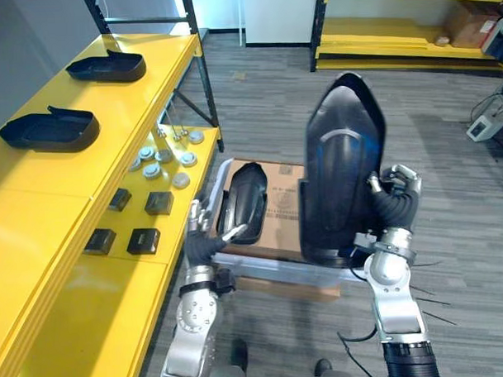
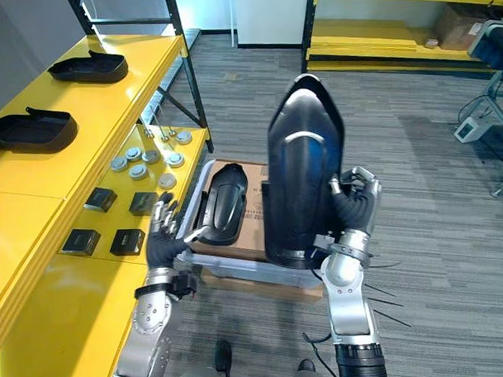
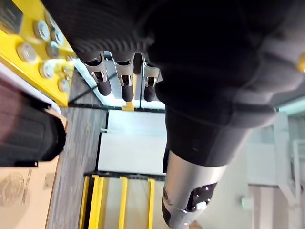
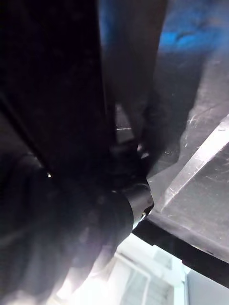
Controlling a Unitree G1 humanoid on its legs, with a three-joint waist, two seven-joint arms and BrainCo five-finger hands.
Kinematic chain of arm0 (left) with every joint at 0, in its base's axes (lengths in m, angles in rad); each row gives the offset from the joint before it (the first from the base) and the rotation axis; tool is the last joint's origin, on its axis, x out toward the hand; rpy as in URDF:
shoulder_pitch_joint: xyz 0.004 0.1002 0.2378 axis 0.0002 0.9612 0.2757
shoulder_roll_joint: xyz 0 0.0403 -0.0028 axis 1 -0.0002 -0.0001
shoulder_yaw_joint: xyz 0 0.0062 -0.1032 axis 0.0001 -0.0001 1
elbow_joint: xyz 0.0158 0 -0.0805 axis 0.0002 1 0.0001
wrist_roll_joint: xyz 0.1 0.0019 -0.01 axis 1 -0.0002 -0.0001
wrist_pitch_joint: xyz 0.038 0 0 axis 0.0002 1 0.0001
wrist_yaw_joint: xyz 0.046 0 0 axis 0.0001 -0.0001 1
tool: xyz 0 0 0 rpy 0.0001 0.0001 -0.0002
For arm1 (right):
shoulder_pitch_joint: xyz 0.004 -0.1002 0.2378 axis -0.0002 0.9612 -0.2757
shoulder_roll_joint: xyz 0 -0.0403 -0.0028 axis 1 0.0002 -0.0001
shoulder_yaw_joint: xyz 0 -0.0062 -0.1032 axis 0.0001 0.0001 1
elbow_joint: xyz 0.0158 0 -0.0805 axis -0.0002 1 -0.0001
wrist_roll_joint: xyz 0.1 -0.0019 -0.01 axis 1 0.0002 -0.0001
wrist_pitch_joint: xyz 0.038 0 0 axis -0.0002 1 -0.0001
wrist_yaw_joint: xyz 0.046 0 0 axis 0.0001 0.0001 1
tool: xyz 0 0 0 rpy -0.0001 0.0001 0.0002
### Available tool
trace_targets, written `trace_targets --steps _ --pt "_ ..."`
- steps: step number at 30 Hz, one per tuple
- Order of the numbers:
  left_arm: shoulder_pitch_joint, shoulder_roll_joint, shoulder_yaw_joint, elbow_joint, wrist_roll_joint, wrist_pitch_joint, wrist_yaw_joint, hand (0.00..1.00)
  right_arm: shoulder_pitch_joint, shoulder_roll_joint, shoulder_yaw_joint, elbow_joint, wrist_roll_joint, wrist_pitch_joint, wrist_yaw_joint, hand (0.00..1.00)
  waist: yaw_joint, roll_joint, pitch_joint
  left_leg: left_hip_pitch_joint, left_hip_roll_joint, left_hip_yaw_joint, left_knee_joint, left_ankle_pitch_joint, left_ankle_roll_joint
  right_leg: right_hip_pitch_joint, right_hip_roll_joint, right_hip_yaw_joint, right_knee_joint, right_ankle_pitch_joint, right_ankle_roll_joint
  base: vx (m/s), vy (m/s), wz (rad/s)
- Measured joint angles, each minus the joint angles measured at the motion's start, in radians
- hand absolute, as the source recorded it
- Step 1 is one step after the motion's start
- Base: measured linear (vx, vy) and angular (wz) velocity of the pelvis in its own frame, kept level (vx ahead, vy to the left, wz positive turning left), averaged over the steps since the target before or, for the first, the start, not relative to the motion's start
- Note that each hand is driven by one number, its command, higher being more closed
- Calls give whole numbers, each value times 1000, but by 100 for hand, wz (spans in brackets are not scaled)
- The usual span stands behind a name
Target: Walk over and take plastic housings, then place them on the shelf
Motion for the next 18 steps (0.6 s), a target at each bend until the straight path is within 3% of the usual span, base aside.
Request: trace_targets --steps 7,12,18 --pt "-45 37 -26 35 75 21 26 0 -3 -24 49 0 -19 -4 -4 100 -2 1 -39 0 1 16 -2 0 0 -9 0 17 -2 8 2 -35 9 -7" --pt "-110 56 -129 76 98 45 37 0 -7 -29 189 1 -17 -14 19 100 -3 0 -54 2 0 22 -6 0 0 -10 0 24 -2 10 2 -14 4 -2" --pt "-110 57 -131 97 99 65 43 0 -12 -31 200 6 -13 -16 31 100 -4 -6 -64 3 0 28 -6 1 0 -15 0 36 -2 10 1 -5 2 -2"
